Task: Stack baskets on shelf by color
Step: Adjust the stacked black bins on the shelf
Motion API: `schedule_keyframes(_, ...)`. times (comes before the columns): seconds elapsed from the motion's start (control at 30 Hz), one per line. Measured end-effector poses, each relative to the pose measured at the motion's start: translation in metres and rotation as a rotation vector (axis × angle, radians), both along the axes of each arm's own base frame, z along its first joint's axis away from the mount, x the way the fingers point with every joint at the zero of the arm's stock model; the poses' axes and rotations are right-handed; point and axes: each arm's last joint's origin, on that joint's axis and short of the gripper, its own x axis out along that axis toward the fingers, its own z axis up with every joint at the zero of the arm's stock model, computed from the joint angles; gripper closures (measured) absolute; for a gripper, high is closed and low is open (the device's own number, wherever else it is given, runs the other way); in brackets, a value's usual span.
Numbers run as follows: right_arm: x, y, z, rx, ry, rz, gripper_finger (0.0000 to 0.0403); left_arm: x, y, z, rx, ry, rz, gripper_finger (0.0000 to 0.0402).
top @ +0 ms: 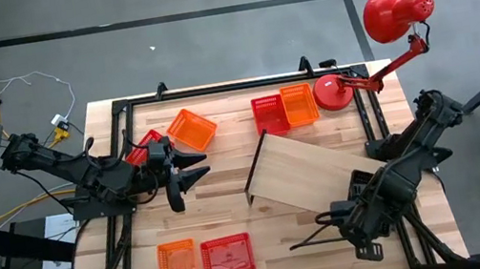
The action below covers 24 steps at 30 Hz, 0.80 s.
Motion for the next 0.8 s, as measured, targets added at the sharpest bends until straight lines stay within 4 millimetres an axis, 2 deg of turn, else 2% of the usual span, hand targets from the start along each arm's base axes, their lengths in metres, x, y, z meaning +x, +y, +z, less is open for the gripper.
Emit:
schedule_keyframes(0.27,-0.003,-0.003,0.004,-0.034,0.021,-0.005,0.0403,0.0,0.0,0.0,0.0,0.0,0.0,0.0236)
schedule_keyframes(0.47,-0.011,-0.012,0.017,-0.122,0.043,-0.023,0.0403,0.0,0.0,0.0,0.0,-0.001,0.0,0.0236)
schedule_keyframes(0.8,-0.01,-0.015,0.022,-0.101,0.023,-0.041,0.0403,0.0,0.0,0.0,-0.001,-0.002,0.0,0.0236)
